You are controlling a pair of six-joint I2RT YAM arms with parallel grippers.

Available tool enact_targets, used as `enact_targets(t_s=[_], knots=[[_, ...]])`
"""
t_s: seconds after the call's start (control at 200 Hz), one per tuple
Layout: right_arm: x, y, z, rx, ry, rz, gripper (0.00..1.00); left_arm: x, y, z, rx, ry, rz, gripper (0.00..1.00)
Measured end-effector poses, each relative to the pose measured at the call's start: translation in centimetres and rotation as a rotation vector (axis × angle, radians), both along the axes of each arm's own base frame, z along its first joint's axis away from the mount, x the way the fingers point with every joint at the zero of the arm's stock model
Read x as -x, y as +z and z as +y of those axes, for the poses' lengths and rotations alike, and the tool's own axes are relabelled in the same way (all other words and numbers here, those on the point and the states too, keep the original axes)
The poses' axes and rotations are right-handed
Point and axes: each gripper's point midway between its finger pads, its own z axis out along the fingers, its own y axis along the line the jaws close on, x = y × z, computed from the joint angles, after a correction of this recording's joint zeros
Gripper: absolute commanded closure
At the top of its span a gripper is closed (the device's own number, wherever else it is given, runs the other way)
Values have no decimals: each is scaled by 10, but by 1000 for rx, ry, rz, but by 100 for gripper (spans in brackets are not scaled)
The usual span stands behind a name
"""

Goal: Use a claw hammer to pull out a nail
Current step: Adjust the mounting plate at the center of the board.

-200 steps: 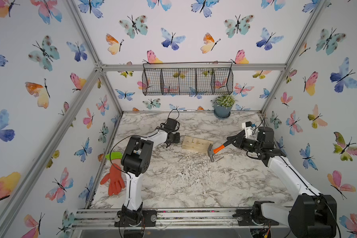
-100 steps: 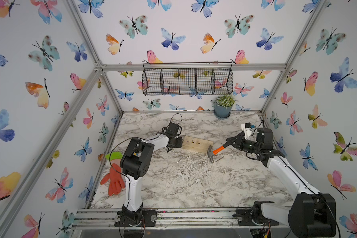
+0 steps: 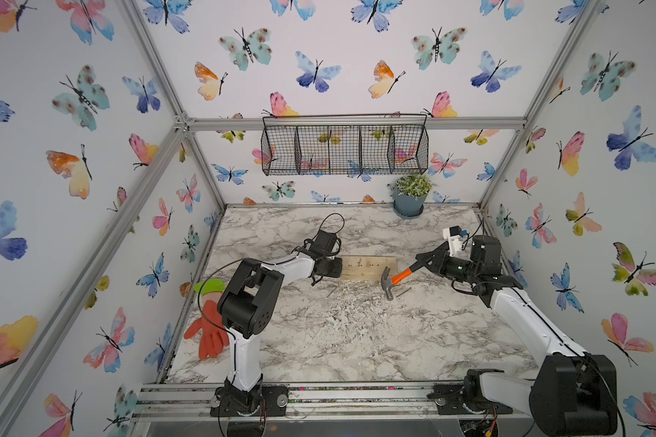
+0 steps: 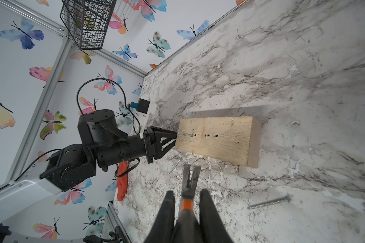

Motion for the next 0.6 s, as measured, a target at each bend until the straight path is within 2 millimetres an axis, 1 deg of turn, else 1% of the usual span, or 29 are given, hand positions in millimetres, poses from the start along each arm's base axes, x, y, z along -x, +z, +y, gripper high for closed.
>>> enact_targets(t_s=[0.07, 0.145, 0.285, 0.355, 0.425, 0.436, 0.441, 0.506, 0.516, 0.561, 0.571, 0.601], knots=[[0, -2, 1, 7, 5, 2, 97, 5, 4, -4, 3, -12, -7, 62], [-1, -6, 3, 22, 7, 8, 97, 9, 7, -3, 3, -15, -12, 62], [-1, -9, 11, 76, 33, 12, 97, 15, 16, 3, 6, -9, -27, 60], [-2, -5, 16, 106, 47, -5, 97, 15, 29, 8, 20, 1, -53, 59], [-3, 3, 21, 138, 60, -29, 97, 14, 50, 14, 48, 12, -99, 58], [-3, 4, 22, 142, 61, -33, 97, 14, 50, 14, 48, 12, -99, 58], [-3, 4, 22, 143, 62, -33, 97, 14, 55, 15, 55, 16, -109, 58], [-5, 12, 26, 175, 74, -63, 97, 15, 74, 20, 92, 22, -154, 55], [-5, 13, 27, 180, 77, -68, 97, 15, 80, 22, 106, 22, -173, 55], [-5, 17, 29, 202, 82, -83, 97, 16, 92, 25, 137, 24, -208, 53], [-5, 19, 30, 209, 84, -87, 97, 17, 98, 27, 154, 24, -224, 52], [-5, 21, 31, 224, 89, -97, 97, 20, 106, 31, 184, 27, -249, 48]])
